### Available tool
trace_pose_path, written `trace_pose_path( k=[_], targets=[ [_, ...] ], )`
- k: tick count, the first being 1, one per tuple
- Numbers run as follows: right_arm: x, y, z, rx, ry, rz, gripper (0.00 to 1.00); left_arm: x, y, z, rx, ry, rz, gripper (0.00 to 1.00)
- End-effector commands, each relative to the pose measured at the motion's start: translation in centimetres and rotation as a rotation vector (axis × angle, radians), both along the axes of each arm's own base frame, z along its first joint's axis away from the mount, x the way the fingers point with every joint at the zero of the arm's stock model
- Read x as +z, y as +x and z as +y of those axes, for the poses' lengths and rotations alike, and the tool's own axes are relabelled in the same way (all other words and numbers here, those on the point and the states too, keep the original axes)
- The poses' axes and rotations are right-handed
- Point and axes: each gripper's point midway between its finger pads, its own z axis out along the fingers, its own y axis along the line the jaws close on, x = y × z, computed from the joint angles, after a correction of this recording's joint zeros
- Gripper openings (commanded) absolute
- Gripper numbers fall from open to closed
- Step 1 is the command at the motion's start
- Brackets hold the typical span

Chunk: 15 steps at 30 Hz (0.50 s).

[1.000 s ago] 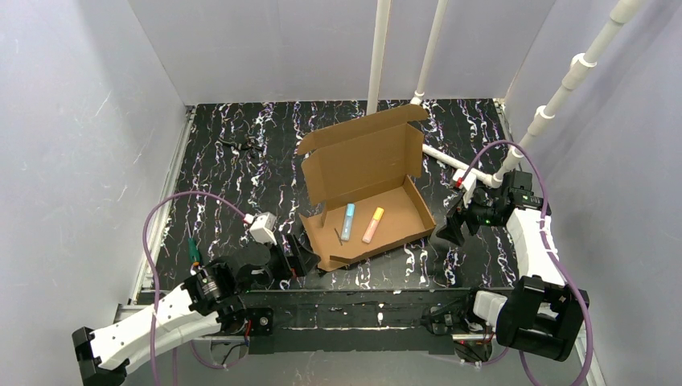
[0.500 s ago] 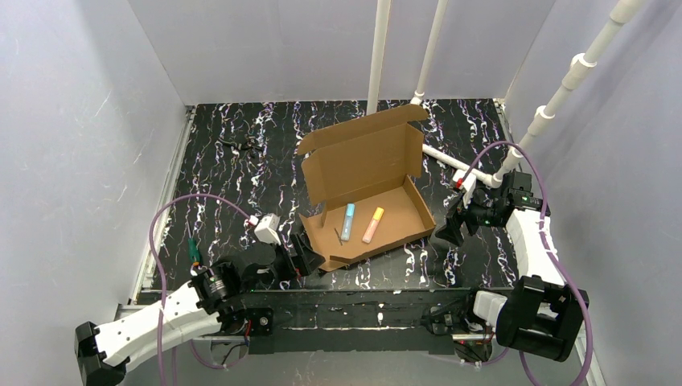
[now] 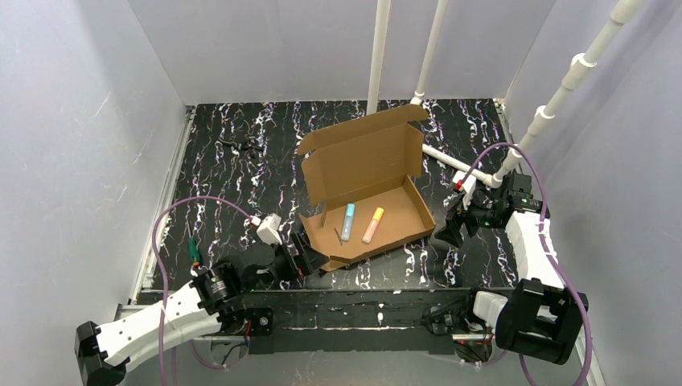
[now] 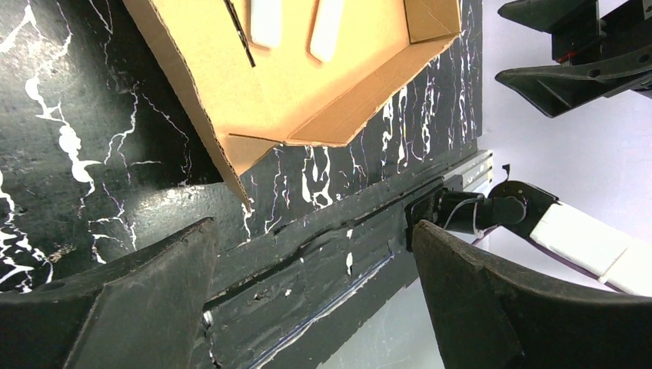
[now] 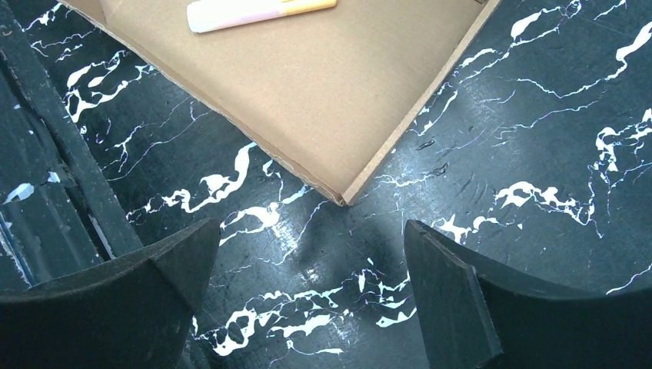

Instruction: Fold the paper box

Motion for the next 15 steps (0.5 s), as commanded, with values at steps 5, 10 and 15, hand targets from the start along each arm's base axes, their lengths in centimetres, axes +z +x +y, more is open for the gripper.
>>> trace_pose_path(
  k=[5,10,15],
  targets=[
    [0.53,0.05,0.28,0.012,0.021,-0.034,0.98,-0.81,-0.45,-0.42,-0.004,-0.038,0.043,0.95],
    [0.54,-0.02,0.29,0.012,0.021,-0.034,0.98,-0.77,-0.44,-0.71,-0.004,-0.054,0.050,0.95],
    [0.65,-0.06,0.34,0.014,0.022,-0.039,0.98,-0.93,-0.52,-0.76,-0.002,-0.045,0.070,0.96]
  ],
)
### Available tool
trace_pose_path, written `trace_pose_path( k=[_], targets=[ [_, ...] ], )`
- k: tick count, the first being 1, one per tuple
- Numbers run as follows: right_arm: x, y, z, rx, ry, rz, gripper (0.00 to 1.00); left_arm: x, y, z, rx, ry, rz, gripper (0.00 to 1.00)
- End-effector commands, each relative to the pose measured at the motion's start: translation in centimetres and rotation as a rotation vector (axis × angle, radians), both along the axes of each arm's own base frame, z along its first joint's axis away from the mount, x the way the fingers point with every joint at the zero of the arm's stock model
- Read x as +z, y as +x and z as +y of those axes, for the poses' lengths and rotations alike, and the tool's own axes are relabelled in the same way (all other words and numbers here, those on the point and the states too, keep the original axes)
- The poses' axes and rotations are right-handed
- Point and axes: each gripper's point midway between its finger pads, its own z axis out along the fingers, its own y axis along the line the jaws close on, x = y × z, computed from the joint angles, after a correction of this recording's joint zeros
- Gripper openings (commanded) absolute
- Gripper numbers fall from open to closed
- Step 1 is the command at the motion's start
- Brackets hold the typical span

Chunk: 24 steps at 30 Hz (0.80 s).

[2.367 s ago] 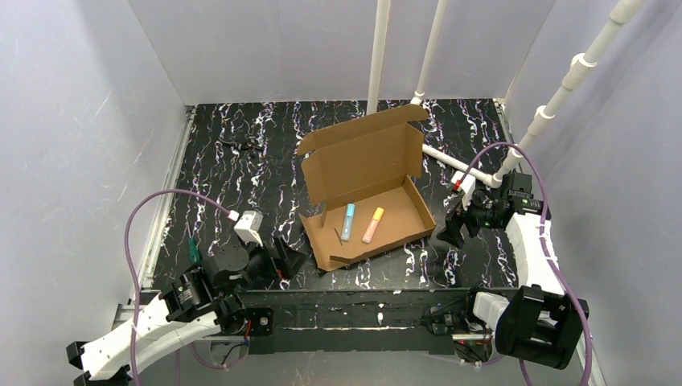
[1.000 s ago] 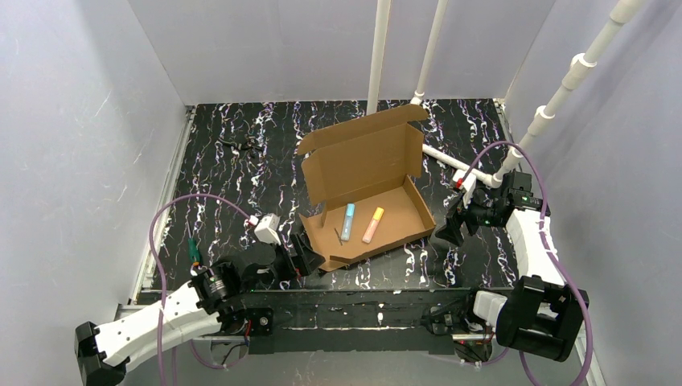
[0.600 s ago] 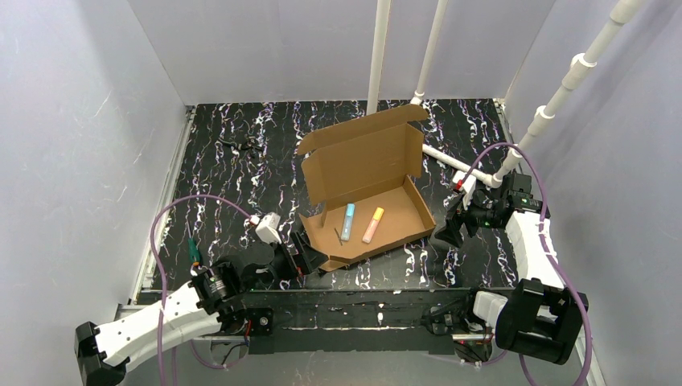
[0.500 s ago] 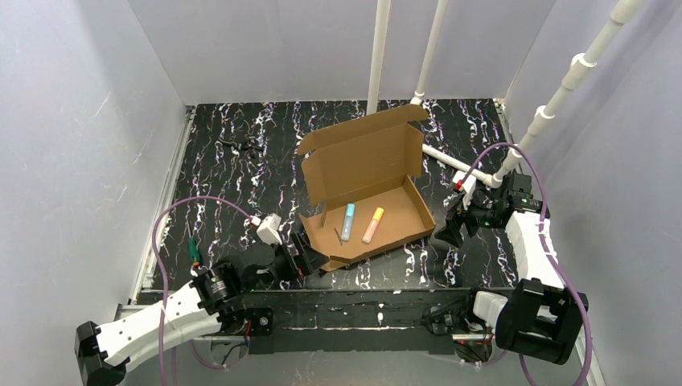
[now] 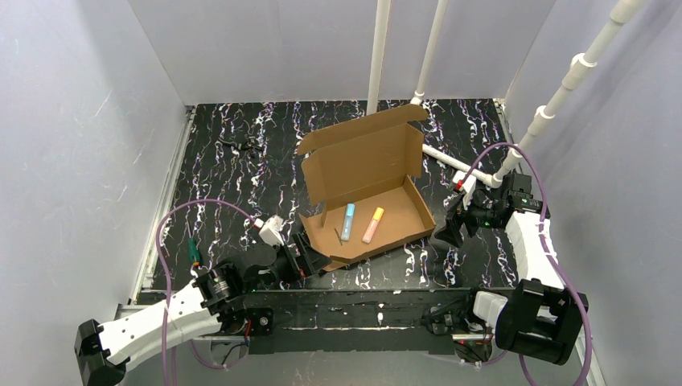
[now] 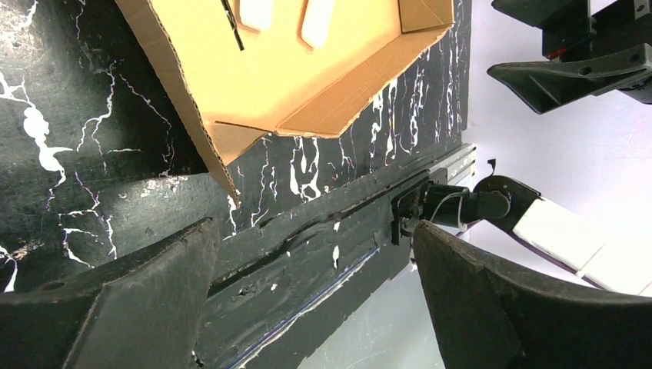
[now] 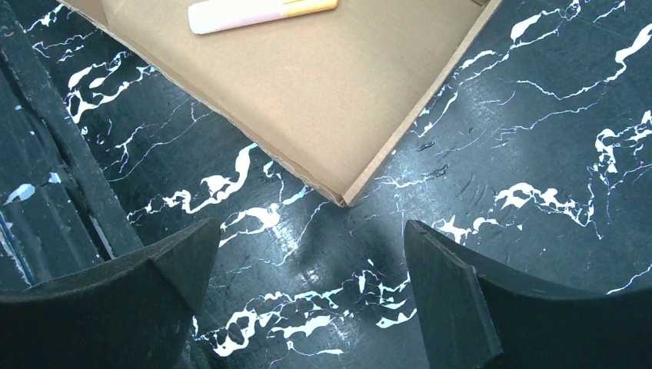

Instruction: Fold the paper box

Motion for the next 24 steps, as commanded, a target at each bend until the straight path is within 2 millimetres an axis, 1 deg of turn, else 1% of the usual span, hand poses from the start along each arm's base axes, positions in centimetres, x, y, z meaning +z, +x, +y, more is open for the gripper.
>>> trace_pose_path(
  k=[1,8,18,24],
  targets=[
    [0.66,-0.04,0.30,0.013,0.020,-0.039,0.98,-0.45,-0.02,0.00,0.007,0.009,0.022,0.96],
    [0.73,-0.16,0.33,0.014,0.020,-0.039,0.98,-0.71,-0.05,-0.31,0.015,-0.010,0.047,0.96],
    [0.67,-0.22,0.32,0.014,0.019,-0.038,0.98,-1.14,0.04,0.25,0.049,0.028,0.084,0.96],
    [0.58,-0.19,0.31,0.014,0.019,-0.034,0.98,-1.07,0.12,0.34,0.055,0.031,0.082,0.96]
  ],
)
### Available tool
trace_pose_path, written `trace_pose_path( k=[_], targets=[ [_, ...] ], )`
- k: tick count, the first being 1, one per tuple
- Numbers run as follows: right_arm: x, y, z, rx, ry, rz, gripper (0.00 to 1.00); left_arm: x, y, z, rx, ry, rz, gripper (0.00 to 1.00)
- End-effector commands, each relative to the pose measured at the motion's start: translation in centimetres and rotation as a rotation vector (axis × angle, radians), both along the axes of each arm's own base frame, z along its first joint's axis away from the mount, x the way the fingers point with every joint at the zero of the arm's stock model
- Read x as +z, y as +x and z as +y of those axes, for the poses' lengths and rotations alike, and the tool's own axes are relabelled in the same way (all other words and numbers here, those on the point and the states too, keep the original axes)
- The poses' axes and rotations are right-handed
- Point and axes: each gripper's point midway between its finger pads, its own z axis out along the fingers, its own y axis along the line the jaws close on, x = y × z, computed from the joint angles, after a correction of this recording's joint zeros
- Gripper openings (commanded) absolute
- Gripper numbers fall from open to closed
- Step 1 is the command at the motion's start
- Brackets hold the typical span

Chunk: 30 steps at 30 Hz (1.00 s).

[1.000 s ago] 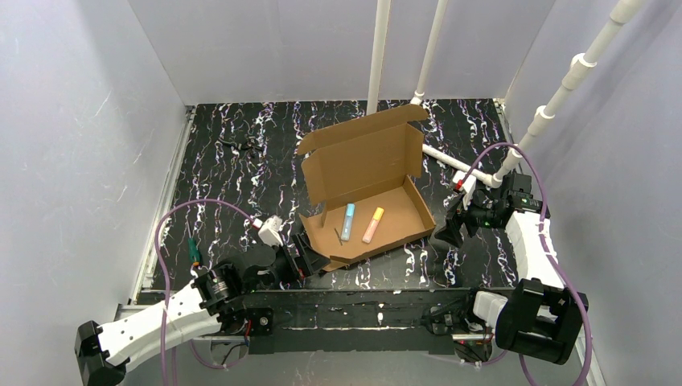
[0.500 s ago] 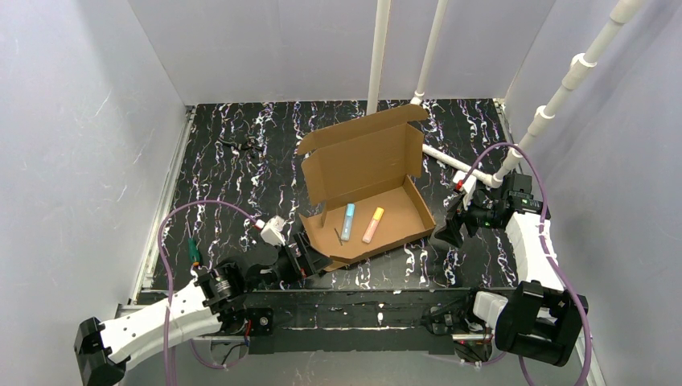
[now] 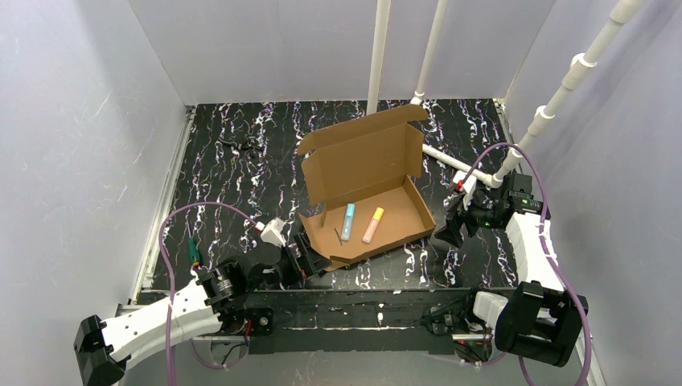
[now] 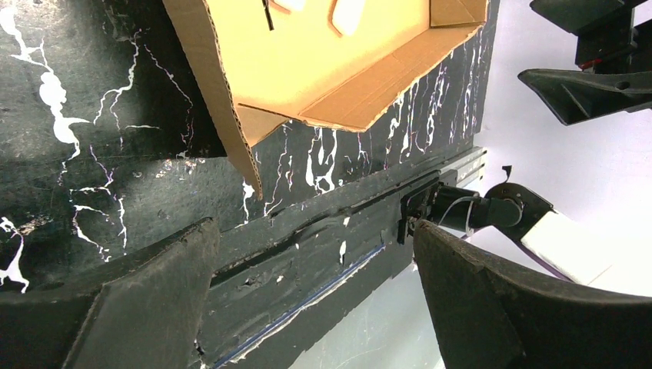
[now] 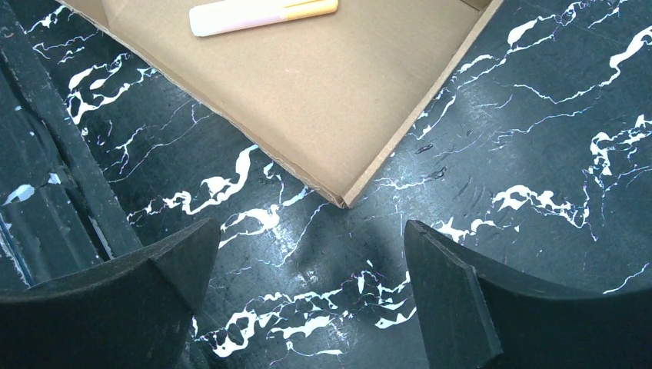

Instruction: Fold the paper box

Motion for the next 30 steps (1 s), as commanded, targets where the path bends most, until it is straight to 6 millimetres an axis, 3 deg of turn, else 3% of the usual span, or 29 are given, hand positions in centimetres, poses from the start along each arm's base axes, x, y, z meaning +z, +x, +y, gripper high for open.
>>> trace_pose_path(
  k=[1,5,12,16,20,25,30],
  targets=[
    [0.3,-0.2,0.2,0.013,0.017,-0.022,0.98,0.4,0.5,0.3,0.029,0.012,-0.006,0.96],
    [0.3,-0.2,0.2,0.015,0.017,-0.021,0.98,0.8,0.6,0.1,0.018,0.010,-0.019,0.96],
    [1.0,0.4,-0.3,0.007,-0.019,-0.040,0.98,3.6,1.2,-0.5,-0.052,0.084,-0.105,0.94],
    [1.5,1.7,-1.1,-0.040,-0.051,-0.073,0.98,2.5,1.9,0.3,-0.009,0.191,-0.068,0.91],
    [2.1,3.2,-0.4,-0.099,0.008,-0.046,0.98,1.2,3.4,1.9,0.096,0.318,-0.045,0.88],
    [1.5,6.2,0.1,-0.310,0.103,-0.017,0.87,-0.1,4.6,1.6,0.118,0.415,-0.035,0.83],
    [0.3,7.6,-0.1,-0.379,0.057,0.008,0.66,-1.1,5.6,0.7,0.130,0.442,-0.035,0.70]
  ],
)
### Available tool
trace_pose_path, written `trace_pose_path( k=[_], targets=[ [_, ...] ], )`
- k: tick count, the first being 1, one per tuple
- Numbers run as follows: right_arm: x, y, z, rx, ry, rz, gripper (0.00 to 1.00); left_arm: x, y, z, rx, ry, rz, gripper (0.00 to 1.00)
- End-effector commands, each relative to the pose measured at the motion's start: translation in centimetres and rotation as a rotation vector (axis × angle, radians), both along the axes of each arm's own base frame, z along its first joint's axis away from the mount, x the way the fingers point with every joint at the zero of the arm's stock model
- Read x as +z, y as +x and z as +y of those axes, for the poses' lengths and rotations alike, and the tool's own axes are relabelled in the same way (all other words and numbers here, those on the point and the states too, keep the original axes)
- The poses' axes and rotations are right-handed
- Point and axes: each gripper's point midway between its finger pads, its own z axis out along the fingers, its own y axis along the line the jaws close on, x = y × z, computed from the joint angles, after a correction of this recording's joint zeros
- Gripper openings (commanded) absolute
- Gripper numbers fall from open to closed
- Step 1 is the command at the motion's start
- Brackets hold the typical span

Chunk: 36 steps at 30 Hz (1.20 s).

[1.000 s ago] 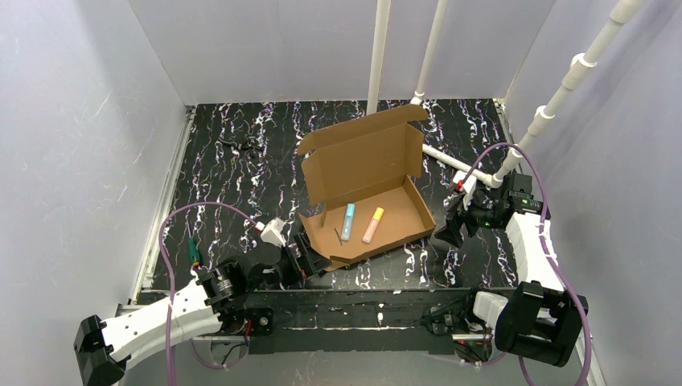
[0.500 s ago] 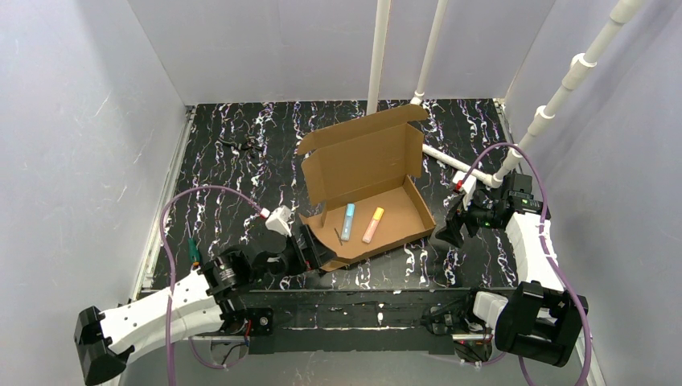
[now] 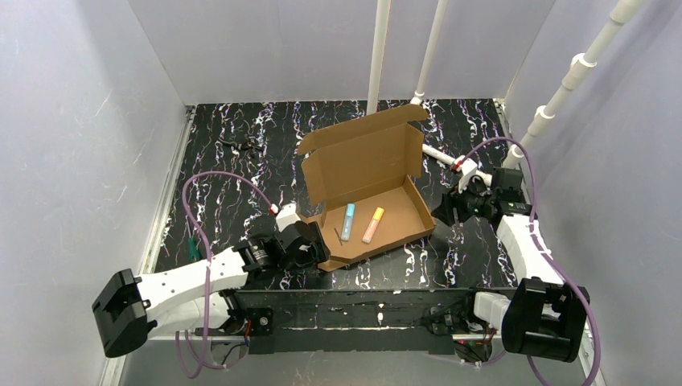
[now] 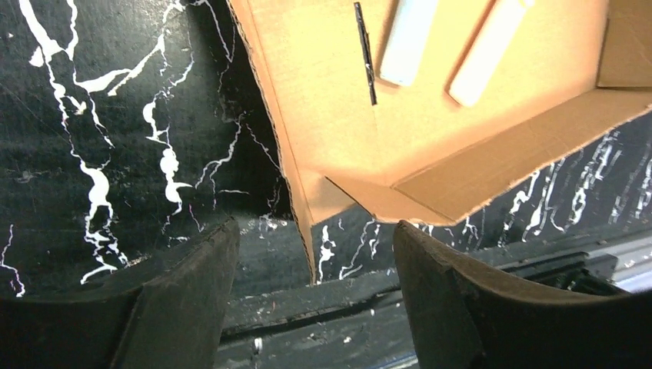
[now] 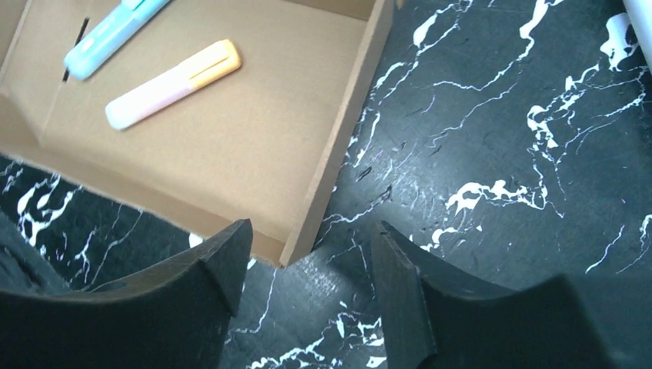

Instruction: Fold the paper box

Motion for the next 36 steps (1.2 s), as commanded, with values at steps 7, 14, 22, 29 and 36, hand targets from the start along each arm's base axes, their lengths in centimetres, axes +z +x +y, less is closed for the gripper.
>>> trace_pose_path(
  k=[7,14,22,29,36],
  targets=[
    [-1.5,4.4,1.0,-0.122,-0.030,0.048,0.59,0.3,2.9,-0.8,0.075,0.054,-0.062,0.54],
    [-2.6,5.3,3.1,-0.101,-0.043,0.057,0.53,-0.2,3.6,-0.2,0.115,0.092,-0.077,0.45],
    [-2.8,4.8,3.9,-0.089,0.003,0.078,0.44,-0.4,4.0,0.6,0.118,0.136,-0.105,0.37],
    [-2.9,4.3,4.6,-0.071,0.050,0.105,0.35,-0.5,4.0,1.7,0.109,0.176,-0.136,0.00],
    [-3.5,3.8,5.3,-0.071,0.100,0.162,0.11,2.2,4.3,1.2,0.045,0.095,-0.236,0.00]
  ],
)
